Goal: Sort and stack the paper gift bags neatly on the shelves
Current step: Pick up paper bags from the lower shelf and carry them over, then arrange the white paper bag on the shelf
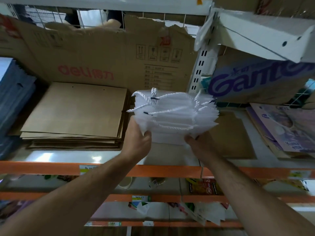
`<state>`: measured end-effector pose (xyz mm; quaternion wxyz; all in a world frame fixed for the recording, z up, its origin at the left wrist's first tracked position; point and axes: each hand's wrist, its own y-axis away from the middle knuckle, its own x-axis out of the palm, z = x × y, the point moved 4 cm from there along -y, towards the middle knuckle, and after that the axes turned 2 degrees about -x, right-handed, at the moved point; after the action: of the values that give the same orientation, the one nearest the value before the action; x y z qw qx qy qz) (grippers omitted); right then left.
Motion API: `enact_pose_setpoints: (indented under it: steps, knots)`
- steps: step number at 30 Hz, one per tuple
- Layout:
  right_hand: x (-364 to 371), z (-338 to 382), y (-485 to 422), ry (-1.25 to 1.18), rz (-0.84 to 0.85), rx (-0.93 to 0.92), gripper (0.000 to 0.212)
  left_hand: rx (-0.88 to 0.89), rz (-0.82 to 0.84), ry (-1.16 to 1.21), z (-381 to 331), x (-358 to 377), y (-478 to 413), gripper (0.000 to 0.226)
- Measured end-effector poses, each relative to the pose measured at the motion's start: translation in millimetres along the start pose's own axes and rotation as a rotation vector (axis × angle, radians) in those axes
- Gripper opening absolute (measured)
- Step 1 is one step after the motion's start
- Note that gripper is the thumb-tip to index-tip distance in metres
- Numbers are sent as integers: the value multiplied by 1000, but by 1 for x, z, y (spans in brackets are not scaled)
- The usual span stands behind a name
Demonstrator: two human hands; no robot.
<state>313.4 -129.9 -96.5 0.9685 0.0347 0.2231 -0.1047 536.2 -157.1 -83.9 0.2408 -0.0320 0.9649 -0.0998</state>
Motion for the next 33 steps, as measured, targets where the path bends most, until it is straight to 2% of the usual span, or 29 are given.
enact_pose_setpoints:
  steps: [2,4,6,8,11,14,15,17,18,20,23,26,30,33]
  knots:
    - [1,-5,0,60,-11,11,13,-54,39,-14,11,6,-2,25]
    - [2,-6,0,77,28,26,7,-143,62,-25,19,8,-2,25]
    - [1,-1,-2,99,46,-6,5,-146,61,-11,19,7,-2,18]
    - [-1,3,-7,75,41,19,4,-184,87,14,15,8,-3,22]
    - [4,-3,-15,11,72,179,18,-384,119,23,24,13,-9,29]
    - [12,-12,-22,32,117,340,40,-549,181,-48,32,19,-15,22]
    - [13,-14,-23,45,119,371,39,-565,201,-88,31,19,-17,18]
    - [12,-12,-26,104,101,418,9,-554,222,-189,27,20,-21,7]
    - [11,-13,-29,123,91,439,29,-537,220,-237,26,21,-22,7]
    - [8,-11,-30,193,82,411,38,-497,209,-333,24,22,-20,11]
    - [3,-5,-24,339,46,350,27,-388,196,-471,23,26,-12,14]
    - [3,4,-10,595,39,253,18,-296,130,-565,25,25,-6,40]
    - [12,-9,4,613,22,104,65,-247,28,-369,28,21,10,55]
    - [16,-15,9,637,55,37,67,-177,66,-392,32,26,22,52]
